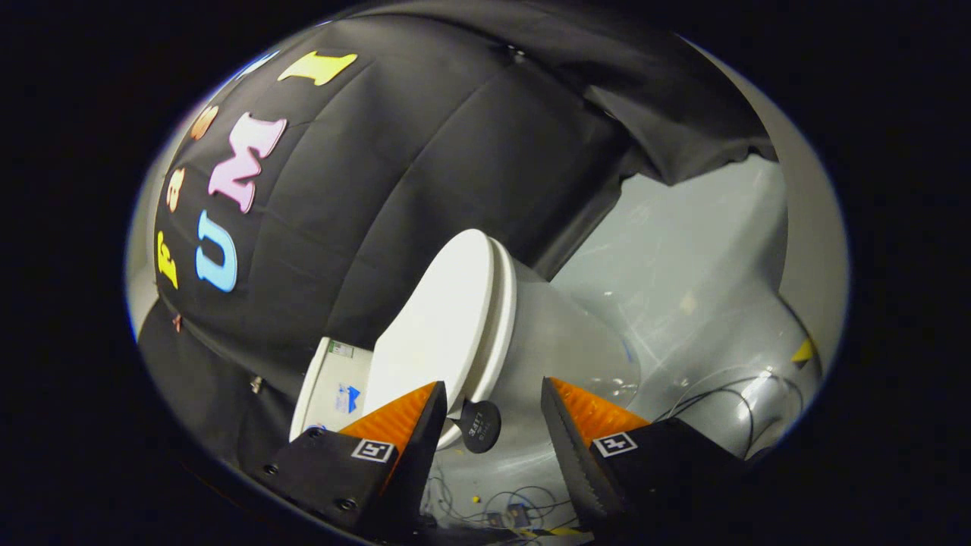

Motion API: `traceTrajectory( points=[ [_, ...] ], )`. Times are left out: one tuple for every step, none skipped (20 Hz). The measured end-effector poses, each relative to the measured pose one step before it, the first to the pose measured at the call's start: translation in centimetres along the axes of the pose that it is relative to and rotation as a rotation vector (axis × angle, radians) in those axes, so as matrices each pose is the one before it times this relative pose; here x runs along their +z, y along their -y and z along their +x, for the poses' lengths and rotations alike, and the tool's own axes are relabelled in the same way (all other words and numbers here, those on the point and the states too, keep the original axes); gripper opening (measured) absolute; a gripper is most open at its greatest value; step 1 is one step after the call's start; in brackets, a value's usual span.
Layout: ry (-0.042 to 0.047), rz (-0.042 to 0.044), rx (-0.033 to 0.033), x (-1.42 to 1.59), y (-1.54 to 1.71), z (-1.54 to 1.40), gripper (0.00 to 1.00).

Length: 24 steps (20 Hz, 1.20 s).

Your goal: Open the toilet lid.

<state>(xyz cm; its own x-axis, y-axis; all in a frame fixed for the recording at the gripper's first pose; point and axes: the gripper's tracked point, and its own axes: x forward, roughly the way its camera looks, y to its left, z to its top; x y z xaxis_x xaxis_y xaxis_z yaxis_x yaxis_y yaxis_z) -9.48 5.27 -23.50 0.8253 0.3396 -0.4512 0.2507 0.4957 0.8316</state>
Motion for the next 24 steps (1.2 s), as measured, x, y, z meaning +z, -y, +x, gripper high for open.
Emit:
traceTrajectory(
  points=[
    [-0.00347, 0.02531, -0.03572, -0.539, 1.152, 0.106, 0.69],
    [-0.00446, 0.02123, 0.01721, -0.154, -0.026, 0.050, 0.58],
    [-0.01370, 0.03537, 0.01448, -0.235, -0.163, 0.146, 0.47],
    [-0.01996, 0.04475, 0.01738, -0.308, -0.341, 0.061, 0.47],
    [-0.00956, 0.03611, 0.01883, -0.248, -0.288, -0.227, 0.47],
    [-0.00747, 0.02412, 0.02438, 0.013, -0.419, 0.218, 0.47],
    [-0.00496, 0.00847, 0.01930, -0.107, -0.321, -0.046, 0.47],
    [-0.00383, 0.00182, 0.01446, -0.159, -0.191, -0.016, 0.47],
    [-0.01316, 0.00106, 0.00610, -0.268, -0.231, 0.084, 0.40],
    [-0.01169, -0.01591, -0.02108, -1.006, 0.432, 0.392, 0.33],
    [0.03624, 0.03094, -0.01170, 0.883, 0.651, 0.214, 0.26],
    [-0.00182, -0.00187, 0.00253, -0.986, 0.466, 1.645, 0.19],
    [-0.00796, 0.00092, 0.00324, 0.757, -0.563, -1.936, 0.12],
    [-0.00255, 0.02750, 0.00623, 0.340, -0.260, -0.318, 0.12],
    [-0.00471, 0.02853, 0.01061, 0.039, -0.309, -0.106, 0.13],
    [-0.00522, 0.00501, 0.00432, -0.041, 0.153, 0.042, 0.11],
    [0.00172, -0.00459, 0.00135, 0.012, 0.112, 0.082, 0.10],
    [0.00009, 0.00205, -0.00091, -0.024, -0.070, -0.023, 0.10],
    [-0.00610, 0.00475, 0.00837, -0.048, -0.139, -0.006, 0.10],
    [-0.00162, -0.00455, 0.00826, -0.051, 0.020, -0.092, 0.10],
    [0.01745, 0.02653, -0.03273, 0.509, 0.280, 0.061, 0.08],
    [-0.00552, -0.00458, 0.01729, -0.404, -0.084, -0.255, 0.05],
    [0.00421, -0.00383, 0.00020, 0.046, 0.004, 0.207, 0.05],
    [-0.00309, 0.00203, -0.00186, -0.104, -0.120, -0.009, 0.05]
  ],
)
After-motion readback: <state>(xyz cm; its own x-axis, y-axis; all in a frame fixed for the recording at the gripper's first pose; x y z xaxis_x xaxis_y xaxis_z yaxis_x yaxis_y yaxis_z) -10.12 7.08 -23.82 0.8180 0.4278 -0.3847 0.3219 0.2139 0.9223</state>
